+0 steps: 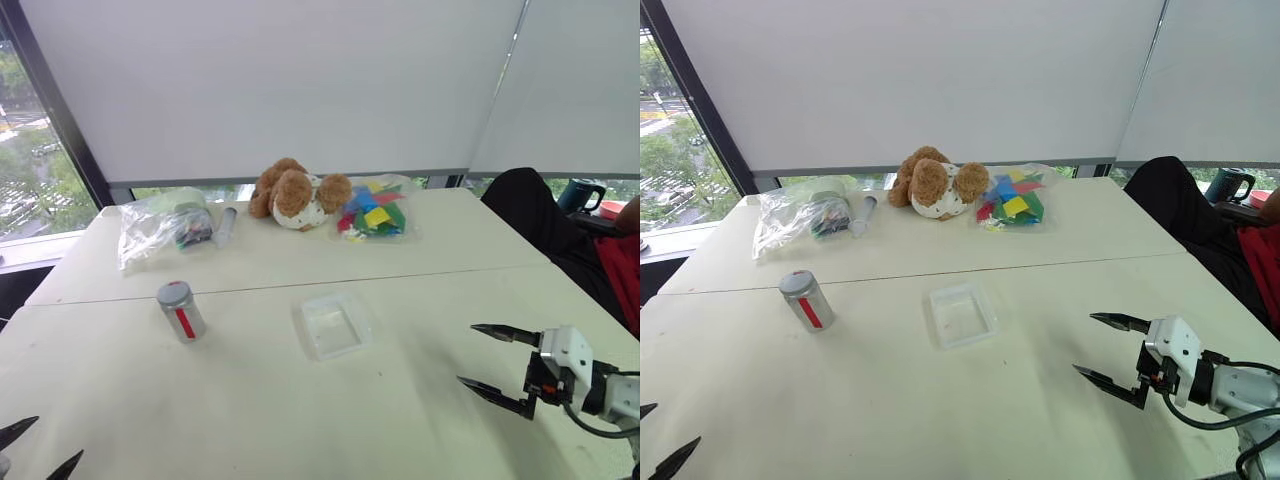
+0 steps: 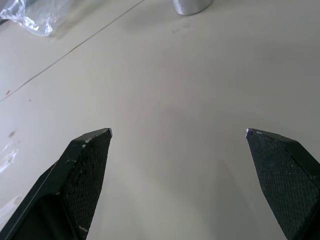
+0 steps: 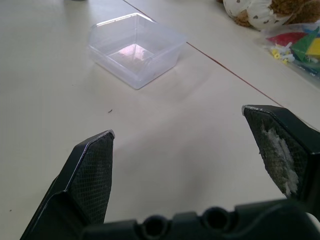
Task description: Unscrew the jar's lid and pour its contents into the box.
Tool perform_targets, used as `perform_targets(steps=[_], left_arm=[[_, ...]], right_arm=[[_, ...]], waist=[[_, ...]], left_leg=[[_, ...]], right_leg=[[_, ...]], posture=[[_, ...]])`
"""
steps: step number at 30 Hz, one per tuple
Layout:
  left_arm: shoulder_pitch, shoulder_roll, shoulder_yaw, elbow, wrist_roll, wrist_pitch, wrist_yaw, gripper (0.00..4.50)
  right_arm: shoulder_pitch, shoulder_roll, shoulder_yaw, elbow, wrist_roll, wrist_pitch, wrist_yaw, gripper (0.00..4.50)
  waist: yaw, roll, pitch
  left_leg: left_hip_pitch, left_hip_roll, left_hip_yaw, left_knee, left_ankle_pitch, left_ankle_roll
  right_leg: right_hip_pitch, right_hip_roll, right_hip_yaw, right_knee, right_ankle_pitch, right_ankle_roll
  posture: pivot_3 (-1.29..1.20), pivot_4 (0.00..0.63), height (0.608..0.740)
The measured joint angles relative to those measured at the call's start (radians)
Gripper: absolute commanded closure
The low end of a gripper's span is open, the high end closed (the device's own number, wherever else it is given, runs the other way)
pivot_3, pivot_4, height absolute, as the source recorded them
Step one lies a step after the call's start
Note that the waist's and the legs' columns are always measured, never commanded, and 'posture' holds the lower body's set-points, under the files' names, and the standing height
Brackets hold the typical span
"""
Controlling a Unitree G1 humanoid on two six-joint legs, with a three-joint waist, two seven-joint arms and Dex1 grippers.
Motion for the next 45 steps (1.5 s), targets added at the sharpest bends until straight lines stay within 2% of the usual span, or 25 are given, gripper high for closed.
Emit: perform_targets(steps=[5,8,11,14,16,18,22,27,31,34,45], left_arm=[[0.01,-0.013,0.0,-0.059,-0.03,0.038,0.009,0.07],[0.035,-0.044,0.002,-0.137,-0.109,0.124,0.02,0.07],[0.075,-0.114,0.012,-0.252,-0.238,0.241,0.057,0.07],[0.082,-0.252,0.021,-0.341,-0.267,0.271,0.168,0.07],[0.084,-0.296,0.022,-0.362,-0.262,0.271,0.216,0.07],[0.069,-0.419,0.005,-0.417,-0.222,0.266,0.33,0.07],[0.038,-0.532,-0.107,-0.509,-0.133,0.275,0.462,0.07],[-0.066,-0.57,-0.254,-0.628,0.028,0.365,0.636,0.07],[-0.2,-0.588,-0.372,-0.664,0.186,0.475,0.789,0.07],[-0.295,-0.606,-0.426,-0.663,0.243,0.534,0.864,0.07],[-0.58,-0.617,-0.48,-0.453,0.373,0.571,1.036,0.07]], right_arm=[[-0.037,0.01,0.039,-0.018,0.019,0.041,0.006,0.0],[-0.093,0.078,0.072,-0.059,0.08,0.079,-0.002,0.0],[-0.175,0.165,0.123,-0.113,0.152,0.125,-0.022,0.0],[-0.257,0.257,0.182,-0.136,0.185,0.137,-0.037,0.0],[-0.277,0.277,0.195,-0.134,0.186,0.137,-0.036,0.0],[-0.316,0.319,0.209,-0.121,0.186,0.115,-0.021,0.0],[-0.339,0.322,0.225,-0.076,0.187,0.095,0.038,0.0],[-0.31,0.306,0.209,-0.012,0.188,0.068,0.11,0.0],[-0.285,0.29,0.176,0.018,0.184,0.033,0.133,0.0],[-0.263,0.288,0.164,0.024,0.184,0.018,0.14,0.0],[-0.199,0.287,0.153,0.021,0.179,0.002,0.132,0.0]], waist=[[0.0,0.0,0.0],[-0.006,-0.001,0.0],[-0.008,-0.002,0.001],[-0.003,-0.002,0.001],[0.005,-0.004,0.001],[0.004,-0.004,0.001],[0.01,-0.009,0.0],[0.01,-0.008,-0.001],[0.005,-0.008,-0.001],[0.001,-0.008,-0.001],[0.004,-0.007,-0.001]], left_leg=[[0.0,0.0,0.0,0.0,0.0,0.0],[0.0,0.001,0.0,0.0,0.0,0.0],[0.001,0.002,0.0,0.0,-0.001,0.001],[0.0,0.001,0.001,0.0,-0.001,0.001],[0.0,0.001,0.0,0.001,-0.001,0.001],[0.001,0.0,0.001,0.002,-0.001,0.001],[0.002,0.0,-0.001,0.004,-0.001,0.001],[0.002,-0.001,-0.001,0.003,-0.001,0.001],[0.003,-0.003,-0.001,0.004,0.0,0.001],[0.003,-0.003,-0.001,0.003,0.0,0.001],[0.003,-0.004,-0.002,0.003,0.0,0.001]], right_leg=[[0.0,0.0,0.0,0.0,0.001,-0.002],[0.0,0.001,0.0,0.001,0.002,-0.002],[-0.001,0.001,0.0,0.002,0.002,-0.002],[-0.001,0.001,0.0,0.002,0.002,-0.002],[-0.001,0.001,-0.001,0.002,0.002,-0.002],[0.001,0.0,-0.001,0.001,0.002,-0.002],[0.005,0.001,-0.002,0.001,0.002,-0.002],[0.004,0.001,-0.002,0.002,0.002,-0.002],[0.005,0.002,-0.002,0.002,0.003,-0.002],[0.005,0.002,-0.002,0.003,0.003,-0.002],[0.005,0.002,-0.002,0.003,0.004,0.001]], posture=[[0.0,0.15,0.74],[0.0,0.15,0.74],[0.0,0.15,0.74],[0.0,0.15,0.74],[0.0,0.15,0.74],[0.0,0.15,0.74],[0.0,0.15,0.74],[0.0,0.15,0.74],[0.0,0.15,0.74],[0.0,0.15,0.74],[0.0,0.15,0.74]])
